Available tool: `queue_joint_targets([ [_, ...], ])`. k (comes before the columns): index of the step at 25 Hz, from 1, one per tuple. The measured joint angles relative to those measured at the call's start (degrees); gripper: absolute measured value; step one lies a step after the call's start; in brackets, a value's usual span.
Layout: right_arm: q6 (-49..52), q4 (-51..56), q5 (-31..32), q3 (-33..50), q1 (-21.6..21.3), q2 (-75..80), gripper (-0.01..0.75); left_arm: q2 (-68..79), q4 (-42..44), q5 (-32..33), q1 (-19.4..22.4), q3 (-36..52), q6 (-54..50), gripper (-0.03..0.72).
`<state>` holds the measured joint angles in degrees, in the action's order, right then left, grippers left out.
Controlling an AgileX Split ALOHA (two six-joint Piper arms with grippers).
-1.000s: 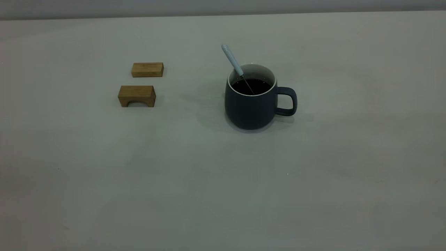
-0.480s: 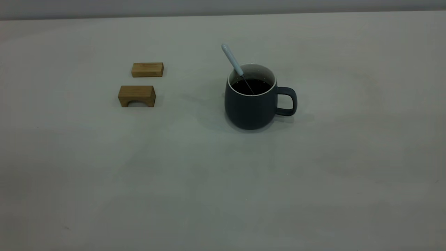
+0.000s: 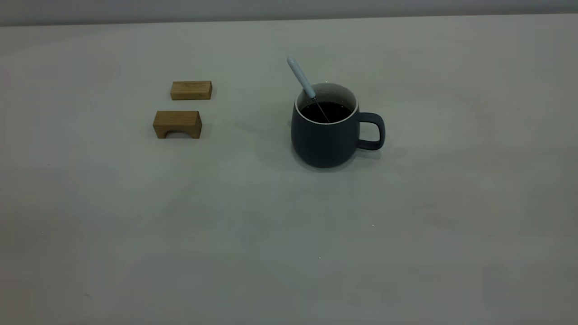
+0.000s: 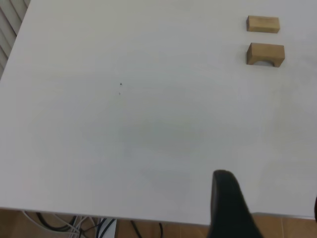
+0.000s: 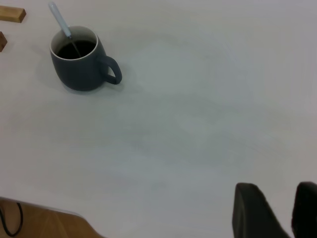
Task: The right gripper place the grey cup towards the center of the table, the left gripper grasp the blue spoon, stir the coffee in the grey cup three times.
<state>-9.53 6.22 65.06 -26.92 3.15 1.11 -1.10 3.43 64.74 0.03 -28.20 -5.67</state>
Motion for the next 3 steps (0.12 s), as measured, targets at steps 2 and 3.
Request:
queue_joint_targets([
  [2,0.0,0.0,0.0,0.0,0.0,0.0,0.239,0.0,0.0,0.0,0.0,0.0,0.0,0.483],
  [3,0.0,0.0,0.0,0.0,0.0,0.0,0.239,0.0,0.0,0.0,0.0,0.0,0.0,0.483],
])
